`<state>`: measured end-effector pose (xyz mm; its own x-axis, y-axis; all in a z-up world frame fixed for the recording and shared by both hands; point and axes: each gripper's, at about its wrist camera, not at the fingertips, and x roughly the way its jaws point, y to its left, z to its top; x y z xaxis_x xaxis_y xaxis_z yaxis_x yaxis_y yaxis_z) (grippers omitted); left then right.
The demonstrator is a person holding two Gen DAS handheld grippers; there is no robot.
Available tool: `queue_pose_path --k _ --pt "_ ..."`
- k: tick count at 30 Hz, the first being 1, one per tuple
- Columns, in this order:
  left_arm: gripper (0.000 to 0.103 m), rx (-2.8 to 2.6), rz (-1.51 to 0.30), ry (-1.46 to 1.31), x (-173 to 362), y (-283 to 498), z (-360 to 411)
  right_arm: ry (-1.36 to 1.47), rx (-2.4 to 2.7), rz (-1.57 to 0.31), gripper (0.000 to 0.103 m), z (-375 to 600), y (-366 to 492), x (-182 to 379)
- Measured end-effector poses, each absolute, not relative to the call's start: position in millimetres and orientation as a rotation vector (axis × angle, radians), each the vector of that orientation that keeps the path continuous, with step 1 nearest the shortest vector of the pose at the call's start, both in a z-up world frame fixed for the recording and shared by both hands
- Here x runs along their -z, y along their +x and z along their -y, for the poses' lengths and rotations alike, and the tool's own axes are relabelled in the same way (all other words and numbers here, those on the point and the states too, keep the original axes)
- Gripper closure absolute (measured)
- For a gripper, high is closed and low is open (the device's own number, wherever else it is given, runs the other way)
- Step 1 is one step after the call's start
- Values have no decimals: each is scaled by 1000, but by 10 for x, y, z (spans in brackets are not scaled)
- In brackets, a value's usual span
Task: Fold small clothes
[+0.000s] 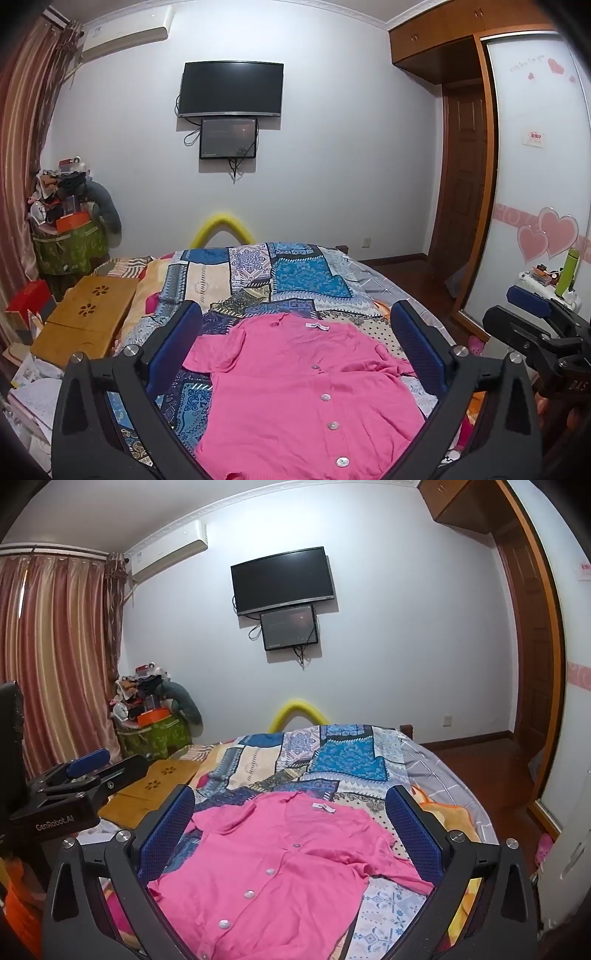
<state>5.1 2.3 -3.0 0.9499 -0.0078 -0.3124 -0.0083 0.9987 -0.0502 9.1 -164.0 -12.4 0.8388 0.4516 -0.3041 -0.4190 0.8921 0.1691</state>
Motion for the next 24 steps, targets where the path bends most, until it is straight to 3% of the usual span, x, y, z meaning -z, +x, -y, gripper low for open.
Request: queue_pose_path --k 24 --pt "0 -3 -320 -54 31 62 -9 96 -452 -354 0 1643 135 133"
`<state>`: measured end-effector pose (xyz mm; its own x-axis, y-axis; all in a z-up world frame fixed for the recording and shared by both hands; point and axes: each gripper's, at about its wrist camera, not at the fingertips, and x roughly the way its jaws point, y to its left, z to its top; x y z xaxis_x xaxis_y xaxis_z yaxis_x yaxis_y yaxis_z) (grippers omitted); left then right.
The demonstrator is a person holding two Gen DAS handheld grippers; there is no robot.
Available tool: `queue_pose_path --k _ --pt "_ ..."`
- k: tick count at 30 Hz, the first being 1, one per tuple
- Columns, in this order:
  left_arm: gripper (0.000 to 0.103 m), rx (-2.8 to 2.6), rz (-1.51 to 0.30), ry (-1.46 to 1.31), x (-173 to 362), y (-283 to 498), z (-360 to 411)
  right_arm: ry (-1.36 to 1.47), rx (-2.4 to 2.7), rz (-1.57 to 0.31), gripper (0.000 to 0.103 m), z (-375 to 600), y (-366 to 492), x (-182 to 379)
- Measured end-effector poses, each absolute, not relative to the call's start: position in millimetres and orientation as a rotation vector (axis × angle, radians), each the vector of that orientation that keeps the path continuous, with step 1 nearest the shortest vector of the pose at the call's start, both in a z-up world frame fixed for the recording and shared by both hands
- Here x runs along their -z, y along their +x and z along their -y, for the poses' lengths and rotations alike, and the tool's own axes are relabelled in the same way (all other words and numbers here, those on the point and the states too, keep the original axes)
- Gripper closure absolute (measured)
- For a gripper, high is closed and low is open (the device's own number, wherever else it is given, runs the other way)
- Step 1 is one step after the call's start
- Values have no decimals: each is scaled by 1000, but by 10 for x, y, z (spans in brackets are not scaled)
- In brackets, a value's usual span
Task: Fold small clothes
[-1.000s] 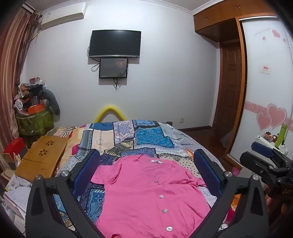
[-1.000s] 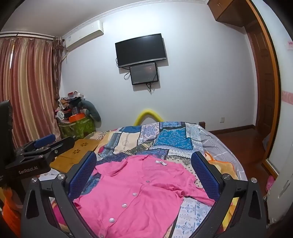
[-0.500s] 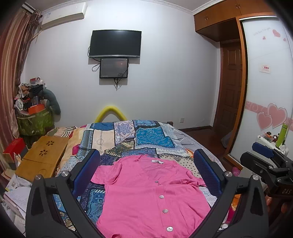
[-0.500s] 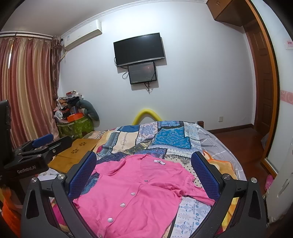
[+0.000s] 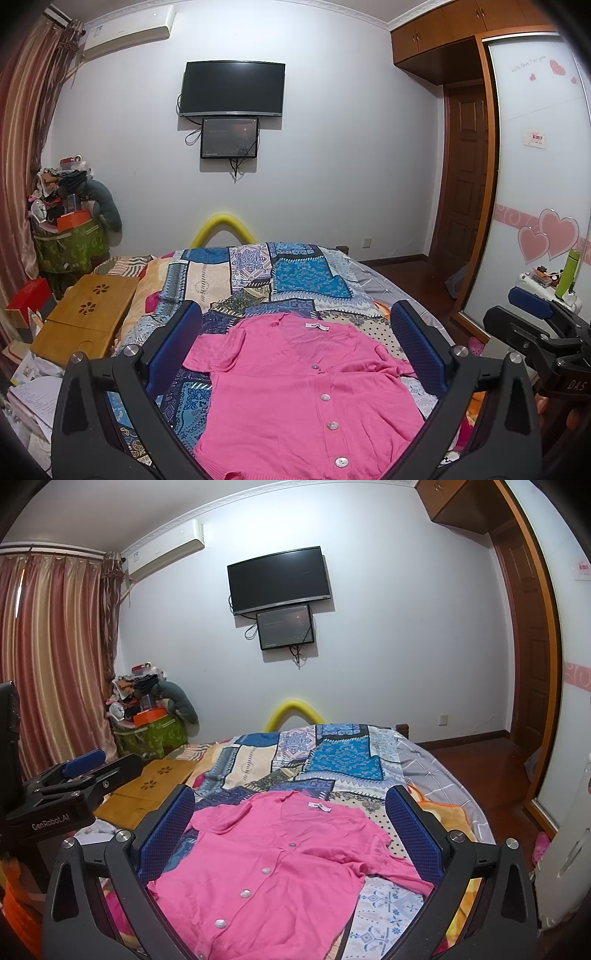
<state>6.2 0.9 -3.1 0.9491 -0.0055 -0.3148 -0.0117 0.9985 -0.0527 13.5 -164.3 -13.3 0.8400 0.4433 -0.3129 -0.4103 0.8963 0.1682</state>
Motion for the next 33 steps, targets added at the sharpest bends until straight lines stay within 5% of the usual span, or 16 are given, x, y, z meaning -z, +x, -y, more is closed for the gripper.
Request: queue_pose_path --k 33 --pt "0 -14 -310 -54 0 43 -13 88 -452 -351 0 1657 141 135"
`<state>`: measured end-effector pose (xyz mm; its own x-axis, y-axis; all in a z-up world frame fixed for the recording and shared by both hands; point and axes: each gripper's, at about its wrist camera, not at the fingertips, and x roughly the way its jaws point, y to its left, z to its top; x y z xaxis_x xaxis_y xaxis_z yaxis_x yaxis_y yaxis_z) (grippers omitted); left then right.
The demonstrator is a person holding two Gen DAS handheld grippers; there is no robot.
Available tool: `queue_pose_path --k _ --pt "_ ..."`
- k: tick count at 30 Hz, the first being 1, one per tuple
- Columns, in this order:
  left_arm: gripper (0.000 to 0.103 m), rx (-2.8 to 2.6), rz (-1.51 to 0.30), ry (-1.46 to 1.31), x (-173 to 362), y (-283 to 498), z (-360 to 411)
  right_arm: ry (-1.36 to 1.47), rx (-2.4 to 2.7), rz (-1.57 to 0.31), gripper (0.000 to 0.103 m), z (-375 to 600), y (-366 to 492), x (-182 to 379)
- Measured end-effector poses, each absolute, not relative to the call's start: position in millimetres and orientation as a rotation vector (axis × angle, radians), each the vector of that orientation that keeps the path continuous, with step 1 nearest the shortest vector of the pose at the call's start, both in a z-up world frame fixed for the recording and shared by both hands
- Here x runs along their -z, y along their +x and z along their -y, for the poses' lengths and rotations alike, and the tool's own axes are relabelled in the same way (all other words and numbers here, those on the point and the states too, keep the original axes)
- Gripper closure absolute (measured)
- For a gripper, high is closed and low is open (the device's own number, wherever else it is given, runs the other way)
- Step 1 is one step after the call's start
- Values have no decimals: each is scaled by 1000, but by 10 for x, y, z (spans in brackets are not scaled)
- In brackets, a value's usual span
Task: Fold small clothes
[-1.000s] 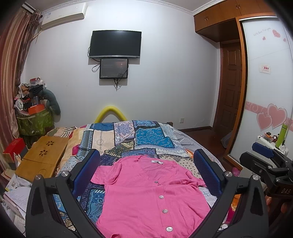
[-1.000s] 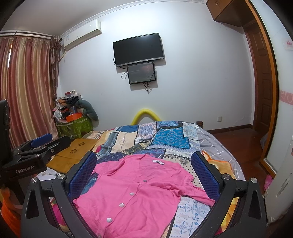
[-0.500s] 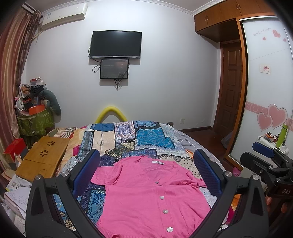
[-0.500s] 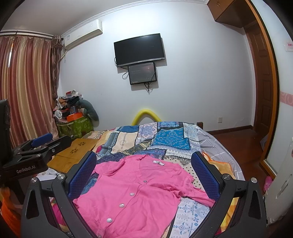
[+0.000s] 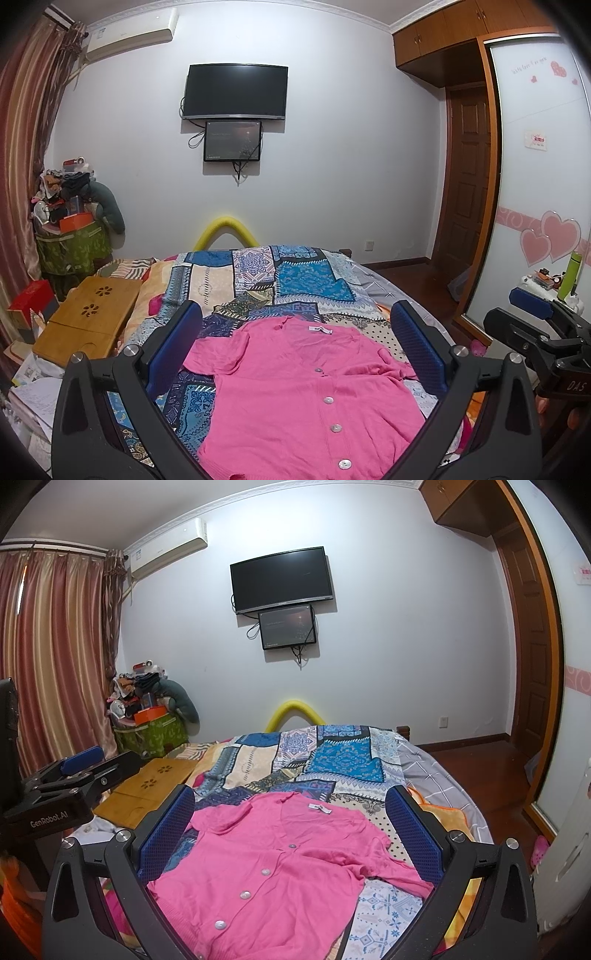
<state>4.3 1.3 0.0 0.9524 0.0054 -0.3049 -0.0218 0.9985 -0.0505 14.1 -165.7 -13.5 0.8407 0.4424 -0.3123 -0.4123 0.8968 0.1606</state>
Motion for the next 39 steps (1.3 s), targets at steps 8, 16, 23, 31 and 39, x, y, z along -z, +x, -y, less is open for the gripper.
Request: queue_pose_path --k 8,16,23,31,39 --pt "0 -26 -311 -49 33 73 -4 82 -449 -358 0 1641 172 140" --pt "0 -49 -323 -27 54 283 -92 55 -426 -382 0 1618 466 172" --pt "0 -65 -379 -33 107 709 -300 25 -398 -418 1 1643 819 224" --pt "0 -93 -511 -30 293 1543 -667 -5 -397 -534 1 1710 1415 402" --pt "0 -75 -754 -51 789 2500 -1040 -4 -417 -733 1 1786 2024 829"
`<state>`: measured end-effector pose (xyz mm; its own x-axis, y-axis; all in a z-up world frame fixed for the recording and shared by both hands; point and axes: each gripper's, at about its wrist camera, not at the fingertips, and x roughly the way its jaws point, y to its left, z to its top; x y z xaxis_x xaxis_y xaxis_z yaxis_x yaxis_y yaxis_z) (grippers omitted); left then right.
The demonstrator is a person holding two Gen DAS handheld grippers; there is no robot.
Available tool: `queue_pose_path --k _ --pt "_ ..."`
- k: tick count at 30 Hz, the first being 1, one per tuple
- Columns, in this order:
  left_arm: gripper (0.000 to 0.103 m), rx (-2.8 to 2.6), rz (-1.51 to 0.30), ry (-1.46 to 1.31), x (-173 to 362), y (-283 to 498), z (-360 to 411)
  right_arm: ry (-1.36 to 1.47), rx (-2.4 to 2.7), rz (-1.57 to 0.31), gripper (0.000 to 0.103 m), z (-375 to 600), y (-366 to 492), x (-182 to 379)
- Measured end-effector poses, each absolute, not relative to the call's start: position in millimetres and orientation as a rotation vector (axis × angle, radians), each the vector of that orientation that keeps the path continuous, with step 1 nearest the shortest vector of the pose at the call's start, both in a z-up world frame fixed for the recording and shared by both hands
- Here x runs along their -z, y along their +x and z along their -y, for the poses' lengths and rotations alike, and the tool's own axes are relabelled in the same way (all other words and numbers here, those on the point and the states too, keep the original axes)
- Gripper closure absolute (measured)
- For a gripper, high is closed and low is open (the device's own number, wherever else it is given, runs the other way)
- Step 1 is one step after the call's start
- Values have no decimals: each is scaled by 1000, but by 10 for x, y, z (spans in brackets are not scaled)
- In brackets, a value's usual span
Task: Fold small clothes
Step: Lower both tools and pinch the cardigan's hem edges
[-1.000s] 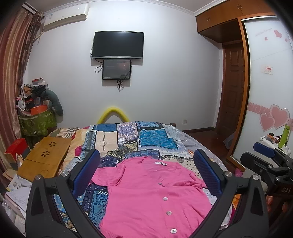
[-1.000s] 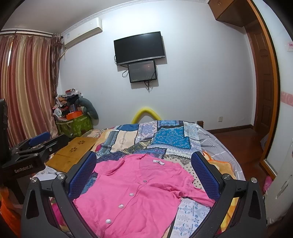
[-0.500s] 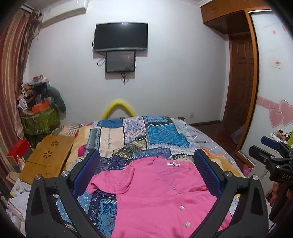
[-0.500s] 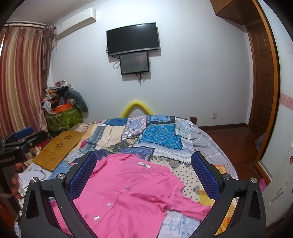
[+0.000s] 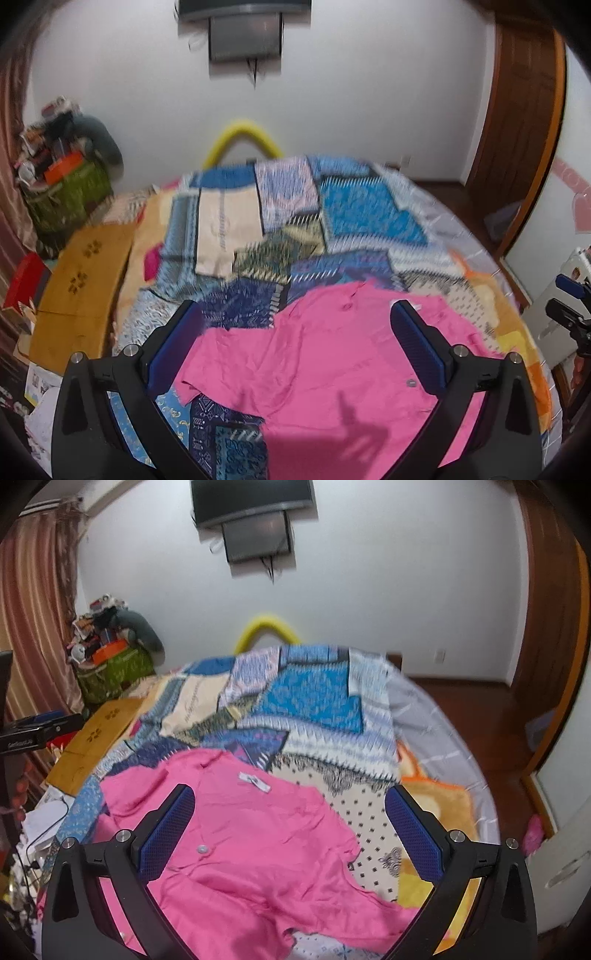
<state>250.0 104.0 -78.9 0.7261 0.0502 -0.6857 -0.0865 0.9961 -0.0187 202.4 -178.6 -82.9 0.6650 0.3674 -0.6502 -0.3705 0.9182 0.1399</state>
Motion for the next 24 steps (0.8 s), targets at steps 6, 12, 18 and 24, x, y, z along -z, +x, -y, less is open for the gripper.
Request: queue_pose_path --k 6,12,18,24 --pt "0 -66 -901 -59 1302 3099 -1197 -1 -373 -869 1 1890 2421 1194" --pt "0 -56 -1074 -67 1926 3558 -1284 31 -385 -1040 7 1955 2768 1654" --pt "1 1 -1185 -151 2315 3791 -1330 82 -389 -1193 21 1993 3071 2079" --pt "19 38 -1224 -163 2455 3906 -1275 115 -421 -1250 37 1994 3134 2292"
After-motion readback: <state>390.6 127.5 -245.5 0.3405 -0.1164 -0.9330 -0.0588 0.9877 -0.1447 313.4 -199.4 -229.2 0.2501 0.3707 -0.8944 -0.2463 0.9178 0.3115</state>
